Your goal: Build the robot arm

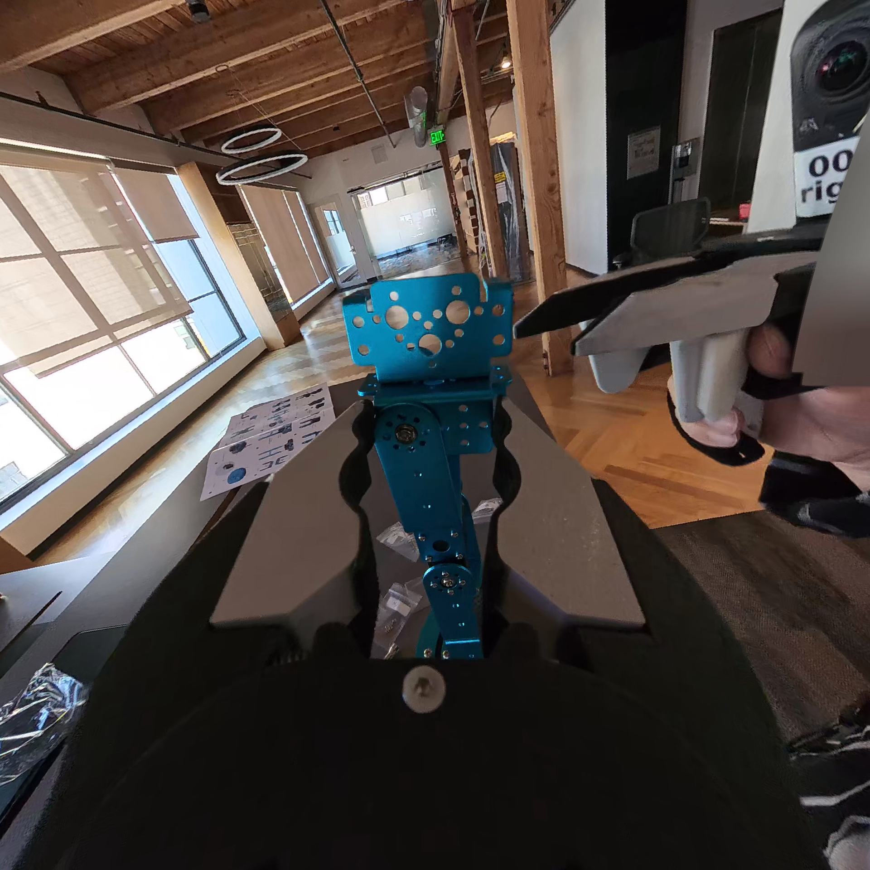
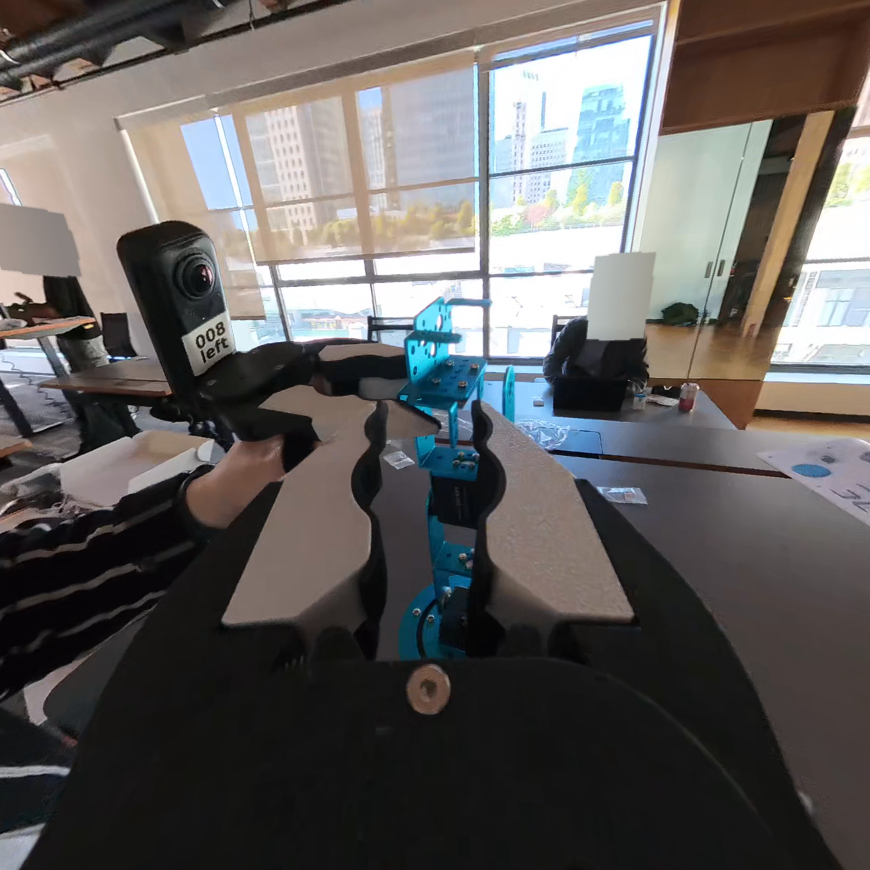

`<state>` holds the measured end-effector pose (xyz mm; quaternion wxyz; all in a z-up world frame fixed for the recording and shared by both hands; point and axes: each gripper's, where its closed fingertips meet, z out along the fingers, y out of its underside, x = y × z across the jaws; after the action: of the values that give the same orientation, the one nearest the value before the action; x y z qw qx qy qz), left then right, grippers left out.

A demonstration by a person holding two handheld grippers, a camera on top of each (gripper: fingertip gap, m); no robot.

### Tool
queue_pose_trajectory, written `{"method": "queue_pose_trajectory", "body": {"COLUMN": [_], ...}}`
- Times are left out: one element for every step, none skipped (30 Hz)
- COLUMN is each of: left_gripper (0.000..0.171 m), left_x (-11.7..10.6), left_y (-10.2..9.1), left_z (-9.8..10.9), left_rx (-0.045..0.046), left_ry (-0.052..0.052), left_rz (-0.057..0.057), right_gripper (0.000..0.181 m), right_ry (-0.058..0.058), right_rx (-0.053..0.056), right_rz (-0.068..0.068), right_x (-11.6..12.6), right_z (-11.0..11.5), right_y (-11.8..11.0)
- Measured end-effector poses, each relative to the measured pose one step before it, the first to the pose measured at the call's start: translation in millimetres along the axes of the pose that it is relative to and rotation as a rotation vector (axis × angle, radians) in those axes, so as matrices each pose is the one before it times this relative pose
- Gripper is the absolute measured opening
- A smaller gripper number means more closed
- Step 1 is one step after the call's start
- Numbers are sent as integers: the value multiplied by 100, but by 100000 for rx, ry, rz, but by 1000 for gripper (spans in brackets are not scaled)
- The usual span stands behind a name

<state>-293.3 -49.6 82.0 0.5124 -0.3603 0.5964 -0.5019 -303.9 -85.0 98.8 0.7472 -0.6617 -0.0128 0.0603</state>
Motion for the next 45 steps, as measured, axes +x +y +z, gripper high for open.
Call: {"method": "queue_pose_trajectory", "body": {"left_gripper": [49, 49, 49, 49, 49, 49, 49, 49, 49, 49, 49, 49, 49, 49, 49, 49, 49, 49, 49, 49, 49, 49, 49, 49, 49, 49, 49, 49, 49, 49, 49, 49, 49, 49, 49, 49, 49, 49, 49, 49, 49, 49, 49, 48, 49], "left_x": [-55, 4, 44, -8, -88, -64, -62, -44, -16, 1, 15, 18, 3, -18, -44, -69, -87, -27, -6, -21, -54, -83, -66, 3, 17, 38, 35, 26, 29, 3, -13, -46, -78, -42, -18, -37, -51, -53, -13, 5, 17, 21, 38, 64, 73], "left_y": [33, 15, 9, 8, 35, 11, -12, -7, 1, -3, 9, 9, 10, 15, -1, -8, -13, -56, -34, 9, 47, 47, 50, 8, -10, -22, -4, 12, 28, 24, 32, 19, 3, -14, -23, -23, -12, -3, -15, -30, -33, -22, -19, -16, -22], "left_z": [14, 1, -3, 4, 24, 45, 54, 26, 12, -14, -8, 3, 31, 30, 16, 28, 40, 41, 31, 11, -3, -17, -10, 26, 45, 51, 37, 54, 80, 93, 126, 154, 157, 139, 160, 153, 141, 143, 148, 144, 141, 145, 142, 148, 133], "left_rx": [-509, -267, -32, -109, -335, -247, -127, -203, -406, -579, -621, -698, -720, -474, -91, 215, 350, 391, 47, -241, -391, -643, -778, -518, -142, 78, 23, -215, -498, -696, -749, -736, -681, -352, 154, 354, 173, -15, -58, -87, -133, -207, -357, -319, -67], "left_ry": [-616, -259, -95, -577, -1206, -1090, -822, -590, -385, -372, -465, -619, -738, -679, -536, -453, -432, 55, 288, 25, -402, -598, -384, -84, -389, -810, -1396, -1956, -2390, -2707, -2789, -3010, -3151, -3061, -3162, -3499, -3555, -3371, -3035, -2711, -2670, -2778, -2768, -2583, -2474], "left_rz": [603, 630, 566, 407, 7, -485, -750, -790, -845, -657, -156, 168, 218, 70, -233, -616, -1164, -1450, -941, -65, 488, 838, 651, -76, -459, -64, 763, 1313, 1473, 1429, 1117, 462, -39, -201, -131, 232, 535, 264, -180, -238, -252, -378, -33, 639, 1123], "right_gripper": [35, 33, 32, 32, 34, 40, 53, 67, 75, 83, 87, 87, 86, 86, 86, 86, 86, 83, 77, 67, 62, 57, 57, 56, 56, 56, 56, 56, 56, 55, 55, 55, 55, 55, 55, 55, 55, 55, 56, 56, 56, 56, 56, 56, 56], "right_ry": [-2717, -5344, -3571, 807, 1274, 2414, 4056, 1640, 301, 68, -1066, -1248, 41, 627, 1102, 2490, 2348, 2175, 2613, 1841, 168, -1683, -616, -1557, -2377, -2641, -3334, -3966, -3872, -4262, -4454, -3867, -3823, -4198, -4227, -3820, -3900, -3670, -3649, -3712, -3663, -3705, -3489, -3057, -2747], "right_rx": [-1297, -2814, -4011, -3677, -1743, -59, 389, -467, -1098, -327, 523, 1300, 2798, 2977, 626, -576, -641, -912, -629, -962, -503, 1006, 167, -523, -161, 581, 711, 926, 580, 25, -366, -617, -781, -885, -479, -406, -462, -384, -276, -181, -100, -458, -688, -939, -999], "right_rz": [-653, -2484, -3773, -3775, -3887, -2330, -241, 1047, 2394, 3181, 2621, 2008, 224, -1576, -2757, -3186, -2235, -318, -83, -346, -281, 642, 244, 659, 1196, 1212, -340, -975, 498, 786, 555, 933, 188, -1077, -1577, -334, -183, -1037, -843, 109, -54, -464, -471, -129, -14], "right_x": [36, -337, -126, 379, 266, 329, 604, 303, 160, 149, -98, -236, -150, -189, -223, -25, 29, 114, 269, 214, -30, -303, -23, -16, -4, -19, -52, -71, -45, -55, -28, 45, 10, -5, 10, 28, -28, -2, -2, -6, -11, -30, -7, -4, -56], "right_z": [9, 59, 40, 48, 147, 254, 348, 461, 562, 610, 605, 512, 421, 416, 471, 527, 516, 446, 384, 328, 305, 113, 60, 30, 1, -21, -24, -29, -47, 4, 5, 12, 39, 30, -31, -14, 24, -7, -34, -46, -69, -104, -103, -118, -164], "right_y": [-19, 367, 838, 1147, 1198, 1160, 1114, 1063, 959, 610, 269, -56, -374, -456, -158, 42, 156, 278, 292, 369, 289, -32, -13, 19, 19, -41, -24, -30, -30, -5, 11, 5, 29, 42, 9, 18, 24, 19, 29, 16, 23, 39, 31, 32, 43]}}
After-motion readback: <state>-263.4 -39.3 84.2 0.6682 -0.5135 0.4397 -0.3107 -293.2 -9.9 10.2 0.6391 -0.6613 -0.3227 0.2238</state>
